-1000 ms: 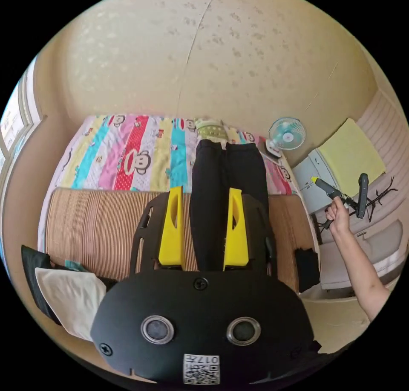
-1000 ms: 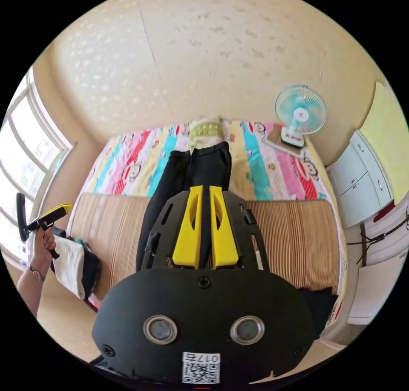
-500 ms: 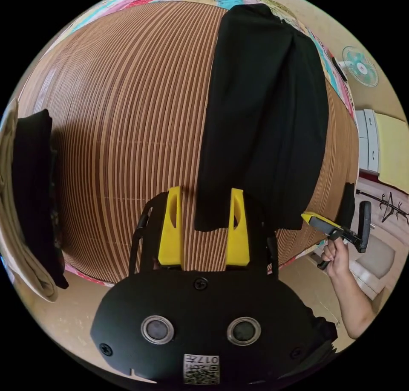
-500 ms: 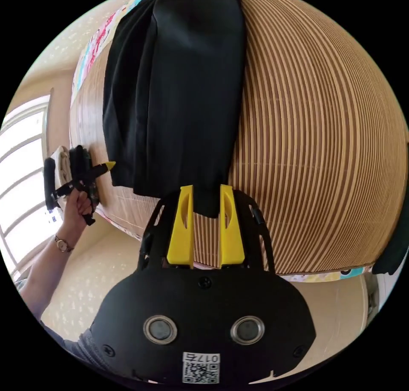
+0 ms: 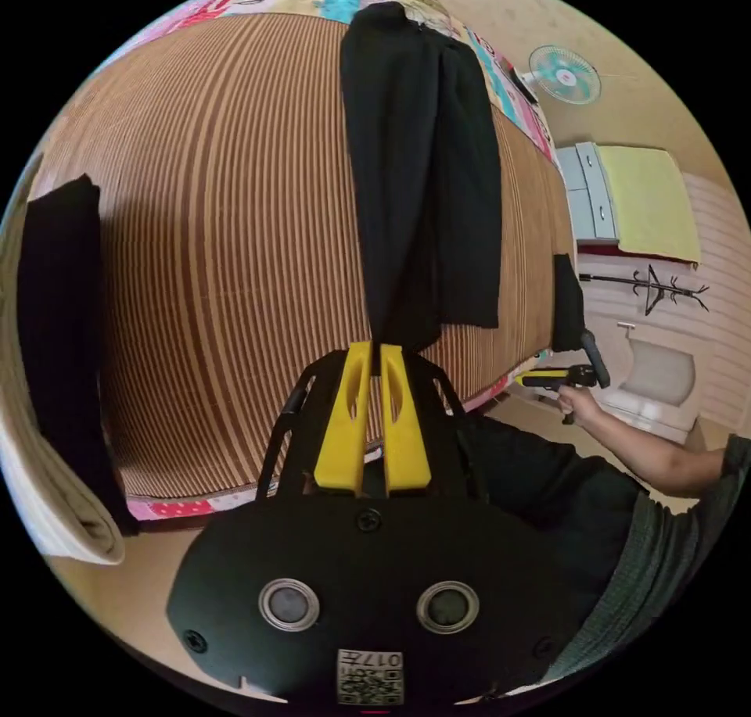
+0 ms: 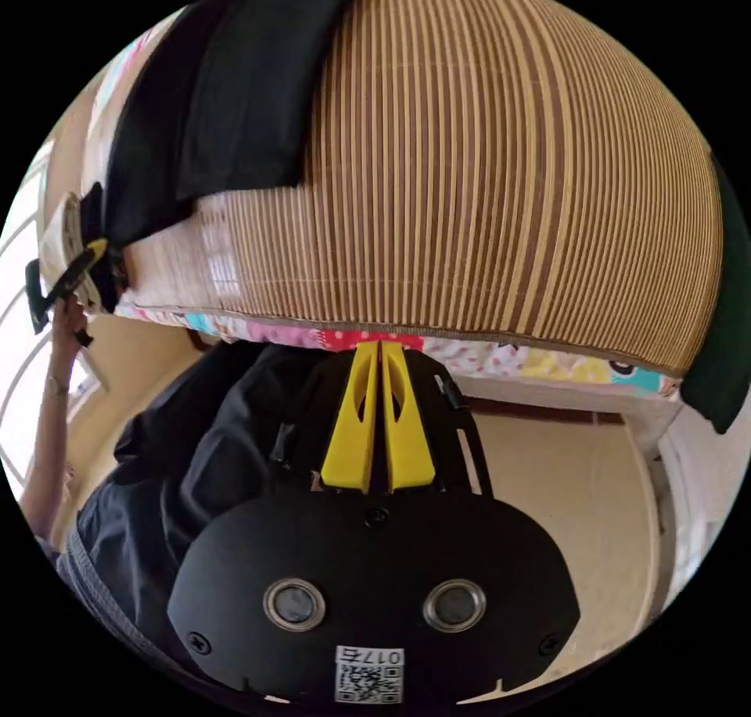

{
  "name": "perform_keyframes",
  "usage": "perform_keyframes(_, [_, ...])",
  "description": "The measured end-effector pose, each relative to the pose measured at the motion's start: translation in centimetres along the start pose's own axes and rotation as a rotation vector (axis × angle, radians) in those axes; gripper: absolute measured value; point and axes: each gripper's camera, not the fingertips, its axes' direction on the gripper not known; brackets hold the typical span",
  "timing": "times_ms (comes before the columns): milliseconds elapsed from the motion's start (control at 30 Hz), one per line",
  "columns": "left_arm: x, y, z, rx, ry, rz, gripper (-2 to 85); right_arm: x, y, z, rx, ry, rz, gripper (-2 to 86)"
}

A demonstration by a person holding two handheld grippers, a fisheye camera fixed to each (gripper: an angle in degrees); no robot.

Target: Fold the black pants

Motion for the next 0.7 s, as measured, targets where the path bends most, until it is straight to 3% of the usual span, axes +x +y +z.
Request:
perform_keyframes(133, [-4.9, 2.3, 1.9, -0.038, -0.037, -0.244, -0.4, 1.1, -1.7, -4.0, 0.197, -0.289, 0.116, 12.3])
perform_keyframes(233, [-5.7, 2.8, 1.8, -0.025, 0.05, -0.212, 3.1, 0.1, -4.4, -4.8, 0.232, -0.329, 0.181, 13.4])
perform_keyframes(300, [-4.3, 2.6, 1.4, 0.011, 0.09, -0.129, 5.7, -0.8, -5.2, -4.7, 0.221, -0.279, 0.237, 12.5])
perform_keyframes(367, [-2.2, 2.1, 1.5, 0.009, 0.096, -0.04, 7.4, -2.3, -5.0, -4.9, 0.192, -0.084, 0.268, 9.0])
perform_keyframes(500, [1.9, 1.0, 2.1, 0.025, -0.018, 0.076, 9.2, -4.5, -2.4, -6.0, 0.196, 0.041, 0.034, 4.5])
perform_keyframes(633, [-1.7, 0.7, 1.6, 0.096, 0.073, -0.106, 10.3, -1.3, 3.8, -9.0, 0.232, 0.229, -0.058, 2.9])
perform_keyframes(700, [-3.2, 1.0, 1.9, 0.092, -0.004, -0.164, 11.0, 2.3, 6.2, -9.8, 0.236, 0.283, -0.014, 2.7])
